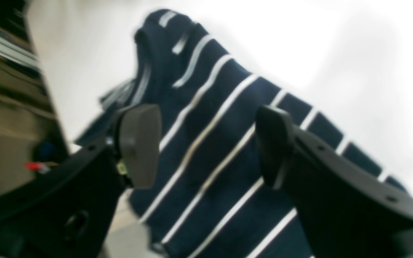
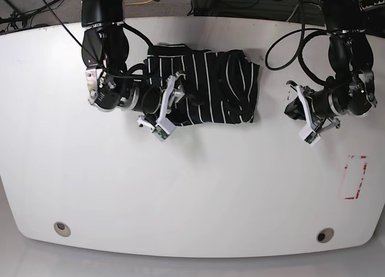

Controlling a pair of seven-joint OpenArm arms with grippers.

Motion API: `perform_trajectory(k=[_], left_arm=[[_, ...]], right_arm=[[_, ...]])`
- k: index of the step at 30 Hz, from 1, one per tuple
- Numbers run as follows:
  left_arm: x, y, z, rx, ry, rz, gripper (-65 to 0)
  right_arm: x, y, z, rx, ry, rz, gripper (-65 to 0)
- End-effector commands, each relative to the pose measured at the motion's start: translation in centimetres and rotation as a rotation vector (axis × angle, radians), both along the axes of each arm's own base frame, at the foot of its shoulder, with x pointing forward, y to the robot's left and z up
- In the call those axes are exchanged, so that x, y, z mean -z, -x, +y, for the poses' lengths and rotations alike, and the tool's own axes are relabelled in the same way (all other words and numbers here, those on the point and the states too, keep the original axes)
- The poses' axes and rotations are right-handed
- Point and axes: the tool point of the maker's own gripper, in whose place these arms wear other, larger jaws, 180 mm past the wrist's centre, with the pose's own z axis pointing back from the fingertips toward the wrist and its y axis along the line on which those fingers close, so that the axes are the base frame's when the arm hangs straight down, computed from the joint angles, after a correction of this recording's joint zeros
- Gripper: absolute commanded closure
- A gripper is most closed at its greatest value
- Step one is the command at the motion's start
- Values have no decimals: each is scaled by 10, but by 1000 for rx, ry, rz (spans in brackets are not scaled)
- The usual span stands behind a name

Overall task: Fold the T-shirt properly
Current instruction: 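Release the left gripper and press the right gripper onto the folded bundle, then grasp the folded bundle's sides with both grippers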

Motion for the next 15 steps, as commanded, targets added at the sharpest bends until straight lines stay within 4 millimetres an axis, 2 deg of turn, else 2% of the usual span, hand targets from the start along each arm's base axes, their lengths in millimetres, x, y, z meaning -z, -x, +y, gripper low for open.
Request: perform_trajectory(k=[1, 5, 7, 10, 15], left_arm=[[-10, 1, -16, 58, -2, -42, -25], [-6, 25, -32, 122, -45, -40, -25], [-2, 30, -29, 126, -87, -32, -25], [2, 31, -22, 116, -129, -26, -25], [10, 54, -17, 130, -146, -7, -24]], right_arm=[[-16, -9, 18, -35, -19, -62, -407], [-11, -11, 19, -30, 15, -66, -407], [-15, -17, 29, -30, -5, -74, -407], [-10, -25, 49, -63, -5, -64, -403], [9, -23, 79, -122, -21, -46, -312]])
